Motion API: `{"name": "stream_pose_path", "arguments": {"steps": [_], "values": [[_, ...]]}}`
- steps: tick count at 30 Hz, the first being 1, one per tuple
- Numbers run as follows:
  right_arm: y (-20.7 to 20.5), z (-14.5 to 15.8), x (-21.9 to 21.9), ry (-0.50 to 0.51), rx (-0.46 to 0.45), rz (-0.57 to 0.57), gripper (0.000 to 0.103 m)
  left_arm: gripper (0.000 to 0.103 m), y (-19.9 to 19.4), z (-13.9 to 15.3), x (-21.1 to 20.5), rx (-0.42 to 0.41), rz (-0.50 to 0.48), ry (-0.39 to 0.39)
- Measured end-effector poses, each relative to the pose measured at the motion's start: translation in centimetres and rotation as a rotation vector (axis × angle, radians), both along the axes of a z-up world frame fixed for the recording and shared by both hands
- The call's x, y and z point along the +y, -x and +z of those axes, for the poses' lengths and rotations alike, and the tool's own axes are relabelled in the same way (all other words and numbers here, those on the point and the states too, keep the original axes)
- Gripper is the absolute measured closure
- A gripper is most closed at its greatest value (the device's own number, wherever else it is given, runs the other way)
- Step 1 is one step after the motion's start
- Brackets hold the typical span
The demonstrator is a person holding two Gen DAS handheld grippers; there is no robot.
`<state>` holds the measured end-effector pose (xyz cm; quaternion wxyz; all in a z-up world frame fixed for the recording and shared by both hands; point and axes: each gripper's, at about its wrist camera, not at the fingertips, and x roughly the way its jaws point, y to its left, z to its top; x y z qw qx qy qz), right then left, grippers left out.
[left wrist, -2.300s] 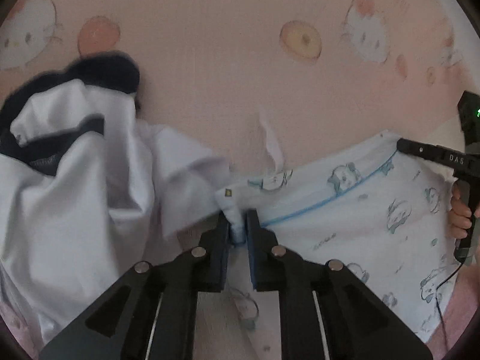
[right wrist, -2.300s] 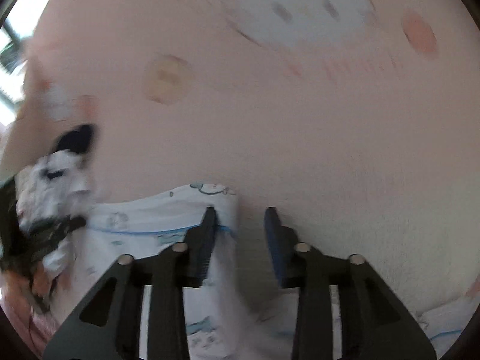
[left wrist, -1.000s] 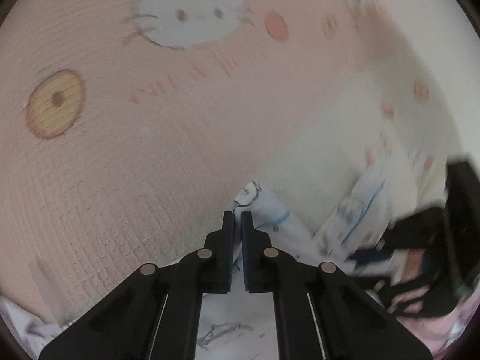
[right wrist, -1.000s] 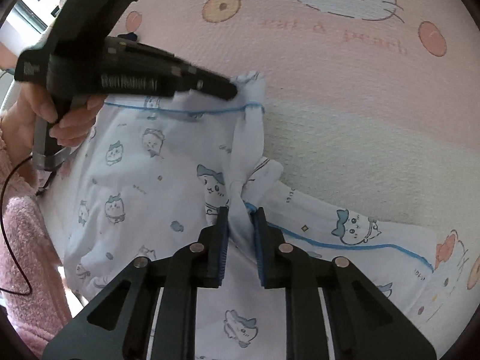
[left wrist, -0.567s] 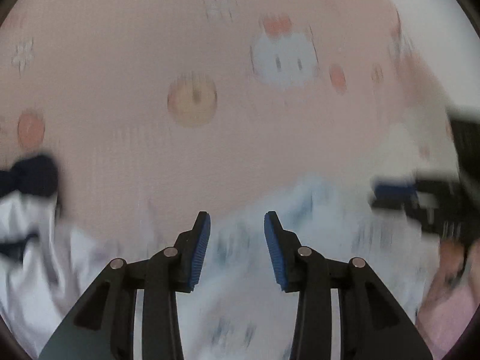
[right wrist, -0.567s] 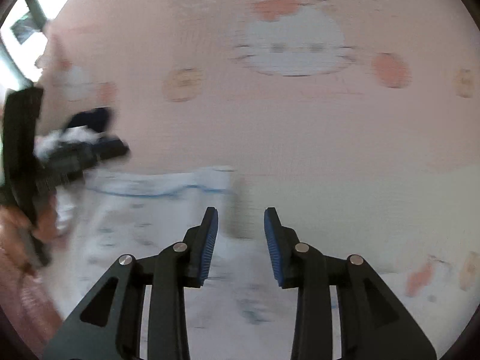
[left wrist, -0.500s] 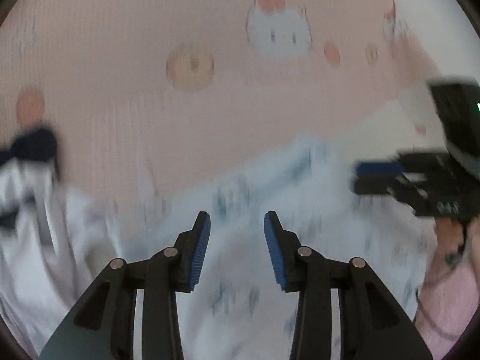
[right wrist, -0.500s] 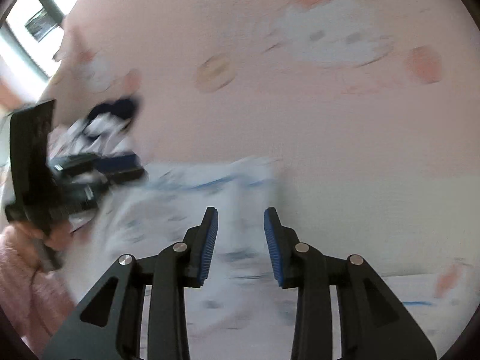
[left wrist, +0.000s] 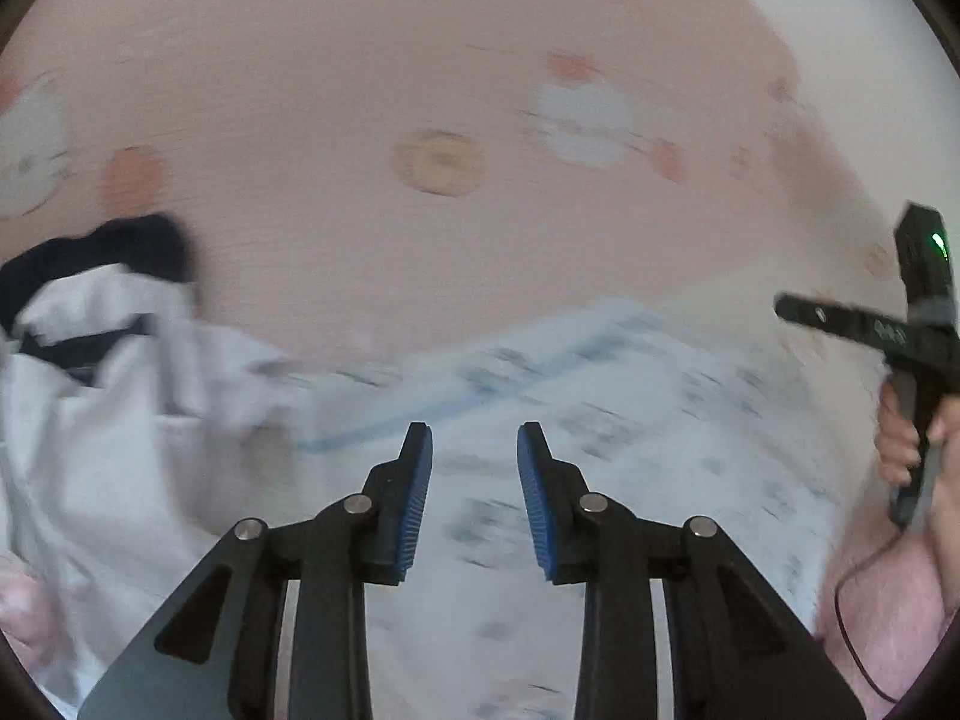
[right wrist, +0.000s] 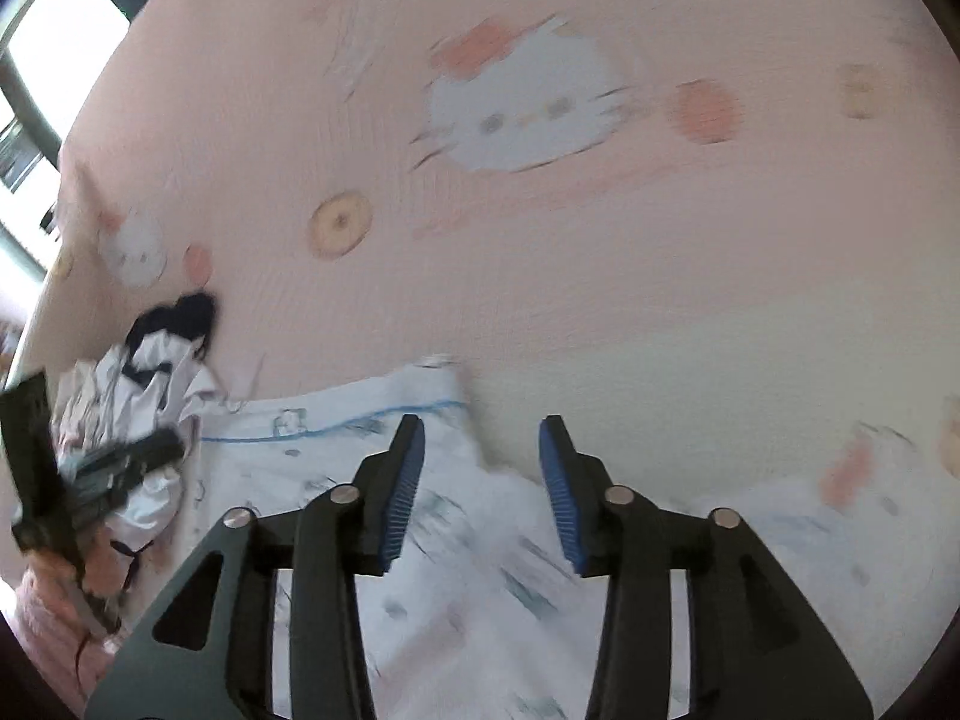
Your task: Fold clothes
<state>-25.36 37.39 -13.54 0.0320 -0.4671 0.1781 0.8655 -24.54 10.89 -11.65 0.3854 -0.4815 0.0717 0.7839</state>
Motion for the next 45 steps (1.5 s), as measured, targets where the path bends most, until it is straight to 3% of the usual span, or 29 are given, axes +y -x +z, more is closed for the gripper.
{"name": "stream_pose_path", "arguments": {"steps": [3, 5, 7, 9, 12, 16, 18, 19, 21, 24, 27, 29, 33, 36, 41, 44, 45], "values": [[-4.7, 0.0, 4.0, -0.076, -0.029, -0.154, 0.053, 0.072, -3.4, -0.2, 3.7, -0.026, -0.082, 0.001], [-6.6, -1.5, 6.5, -0.139, -0.098, -0.231, 0.053, 0.072, -5.1, -0.1, 6.7, -0.04, -0.125, 0.002], [-7.7, -3.3, 8.9, -0.114, -0.162, -0.252, 0.053, 0.072, -6.1, 0.0, 10.3, -0.057, -0.157, 0.009], [-8.2, -4.5, 11.0, -0.026, -0.184, -0.268, 0.053, 0.072, -6.5, -0.1, 14.2, -0.052, -0.182, 0.034], [-7.9, -5.1, 12.8, -0.005, -0.183, -0.309, 0.042, 0.072, -6.7, -0.3, 19.3, -0.014, -0.222, 0.088], [-5.9, -6.8, 14.4, 0.061, -0.21, -0.314, 0.042, 0.072, -5.5, -2.3, 24.0, -0.051, -0.265, 0.174], [-5.0, -7.2, 14.3, 0.043, -0.235, -0.259, 0.041, 0.072, -5.2, -3.7, 24.7, -0.123, -0.291, 0.232], [-4.6, -7.2, 14.1, 0.019, -0.242, -0.221, 0.044, 0.072, -5.5, -4.0, 24.6, -0.111, -0.301, 0.275], [-4.1, -6.9, 13.2, -0.001, -0.259, -0.124, 0.073, 0.072, -6.4, -4.3, 23.8, -0.089, -0.322, 0.344], [-4.4, -6.4, 11.9, 0.045, -0.279, 0.02, 0.082, 0.072, -7.9, -4.3, 22.0, -0.065, -0.347, 0.414], [-5.1, -6.3, 10.9, 0.058, -0.314, 0.119, 0.082, 0.072, -9.0, -4.5, 20.5, -0.061, -0.376, 0.477], [-5.6, -6.1, 10.8, 0.07, -0.325, 0.143, 0.081, 0.072, -9.0, -4.3, 20.3, -0.062, -0.368, 0.465], [-5.9, -4.8, 12.8, 0.066, -0.266, 0.022, 0.059, 0.072, -7.8, -3.9, 20.1, -0.085, -0.308, 0.398], [-5.8, -4.6, 14.4, 0.063, -0.212, -0.096, 0.054, 0.072, -6.3, -4.0, 20.4, -0.114, -0.24, 0.343], [-5.8, -6.6, 14.0, 0.032, -0.237, -0.1, 0.043, 0.072, -7.0, -4.8, 21.9, -0.068, -0.262, 0.342], [-5.7, -6.6, 12.9, -0.058, -0.256, -0.028, 0.046, 0.072, -7.7, -5.2, 22.9, -0.031, -0.287, 0.356], [-5.7, -6.6, 13.1, -0.065, -0.258, -0.011, 0.059, 0.072, -8.0, -5.4, 23.2, -0.018, -0.296, 0.36]]}}
